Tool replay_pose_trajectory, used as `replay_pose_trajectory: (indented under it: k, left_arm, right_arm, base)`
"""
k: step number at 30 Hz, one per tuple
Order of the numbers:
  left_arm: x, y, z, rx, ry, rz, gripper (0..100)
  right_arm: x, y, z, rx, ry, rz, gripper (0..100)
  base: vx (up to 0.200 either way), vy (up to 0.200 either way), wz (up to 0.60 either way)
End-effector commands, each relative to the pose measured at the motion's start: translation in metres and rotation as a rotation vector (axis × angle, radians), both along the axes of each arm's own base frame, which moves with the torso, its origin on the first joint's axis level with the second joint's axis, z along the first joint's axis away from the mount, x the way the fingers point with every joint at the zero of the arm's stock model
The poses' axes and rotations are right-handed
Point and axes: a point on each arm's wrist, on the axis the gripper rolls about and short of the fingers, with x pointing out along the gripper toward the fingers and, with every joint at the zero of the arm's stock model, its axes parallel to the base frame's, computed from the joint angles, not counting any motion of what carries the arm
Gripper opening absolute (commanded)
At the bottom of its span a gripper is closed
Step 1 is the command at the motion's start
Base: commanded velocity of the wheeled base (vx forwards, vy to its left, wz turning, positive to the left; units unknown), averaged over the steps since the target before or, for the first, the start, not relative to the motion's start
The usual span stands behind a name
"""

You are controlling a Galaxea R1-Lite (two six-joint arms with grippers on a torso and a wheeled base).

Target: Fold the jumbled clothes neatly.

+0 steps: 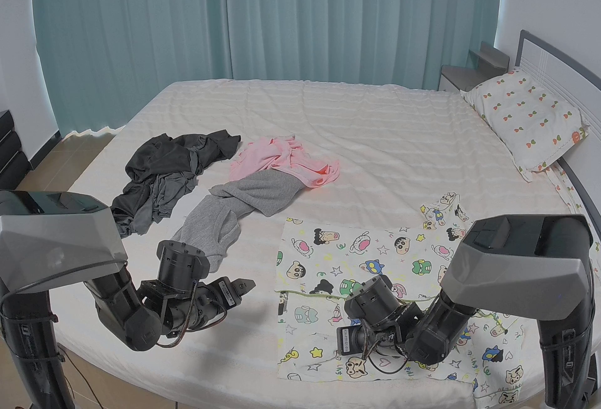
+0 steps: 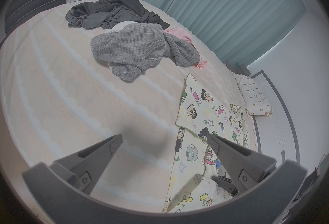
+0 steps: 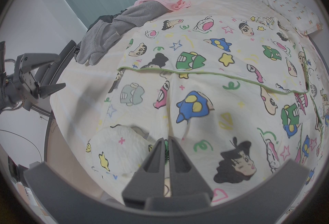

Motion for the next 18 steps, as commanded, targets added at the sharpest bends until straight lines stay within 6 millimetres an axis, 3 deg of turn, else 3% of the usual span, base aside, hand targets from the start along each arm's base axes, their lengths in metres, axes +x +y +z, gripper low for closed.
replay_pose_trajectory:
  k: [1,9,10,18]
  left_arm:
    - [0.000,0.001,-0.001,0.001,0.003,0.003,100]
    - [-0.001,0.001,-0.001,0.001,0.006,0.002,100]
    - [-0.001,0.001,-0.001,0.001,0.006,0.002,100]
    - [0.000,0.002,0.000,-0.001,0.002,0.004,100]
  right_arm:
    - [-0.006,-0.006,0.005,-0.006,0.005,-0.001,0]
    - [-0.009,-0.019,0.007,-0.024,0.019,-0.017,0]
    - [-0.009,-0.019,0.007,-0.024,0.019,-0.017,100]
    - [-0.015,-0.026,0.019,-0.026,0.010,-0.009,100]
  base:
    - [0.000,0.000,0.00]
    - [0.000,0.000,0.00]
    - [0.000,0.000,0.00]
    - [0.000,0.000,0.00]
